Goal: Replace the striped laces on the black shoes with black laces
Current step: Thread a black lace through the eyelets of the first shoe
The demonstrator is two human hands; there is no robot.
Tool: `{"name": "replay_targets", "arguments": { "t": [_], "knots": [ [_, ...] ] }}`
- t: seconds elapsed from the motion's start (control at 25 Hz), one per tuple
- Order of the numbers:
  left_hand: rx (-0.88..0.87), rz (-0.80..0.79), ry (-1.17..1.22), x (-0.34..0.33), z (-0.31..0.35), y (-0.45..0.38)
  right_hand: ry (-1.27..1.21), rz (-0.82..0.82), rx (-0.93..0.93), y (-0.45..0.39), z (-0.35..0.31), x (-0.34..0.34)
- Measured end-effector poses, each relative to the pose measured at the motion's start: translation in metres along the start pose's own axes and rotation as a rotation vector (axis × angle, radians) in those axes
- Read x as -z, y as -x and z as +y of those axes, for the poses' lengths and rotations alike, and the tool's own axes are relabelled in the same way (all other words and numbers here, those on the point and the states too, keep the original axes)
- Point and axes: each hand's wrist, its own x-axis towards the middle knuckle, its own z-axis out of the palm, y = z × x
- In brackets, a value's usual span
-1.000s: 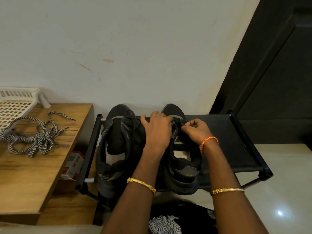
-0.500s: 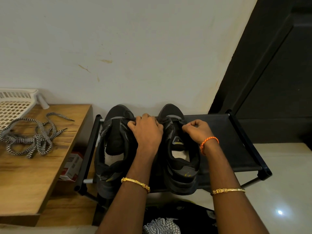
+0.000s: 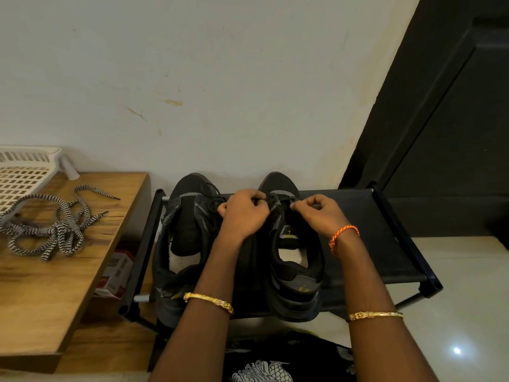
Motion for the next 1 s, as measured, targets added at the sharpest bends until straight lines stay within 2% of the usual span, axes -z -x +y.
{"name": "replay_targets", "arguments": {
  "t": [0.12,0.2,0.36,0.44,0.6,0.68,0.76,1.0],
  "knots": [
    [0.033,-0.090,0.603,0.022,0.023,0.013,-0.108,0.091,0.165,0.010,-0.018,0.004],
    [-0.073,-0.155,0.676,0.040,0.041,0.022,-0.179,0.007,0.269,0.022,-0.037,0.002],
    [-0.261,-0.215,0.600,0.067,0.065,0.034,-0.221,-0.330,0.461,0.049,-0.070,-0.021],
    [-0.245,-0.110,0.605,0.072,0.065,0.034,-0.275,-0.360,0.491,0.055,-0.079,-0.023],
    [-0.106,0.309,0.613,0.077,0.040,0.024,-0.373,-0.214,0.456,0.049,-0.079,0.012],
    [-0.026,0.462,0.584,0.077,0.021,0.020,-0.378,-0.135,0.402,0.041,-0.069,0.034],
    [0.066,0.547,0.569,0.075,0.006,0.016,-0.406,-0.068,0.348,0.033,-0.057,0.052],
    [0.299,0.658,0.397,0.081,-0.018,0.007,-0.396,0.152,0.200,0.008,-0.015,0.074]
  ]
}}
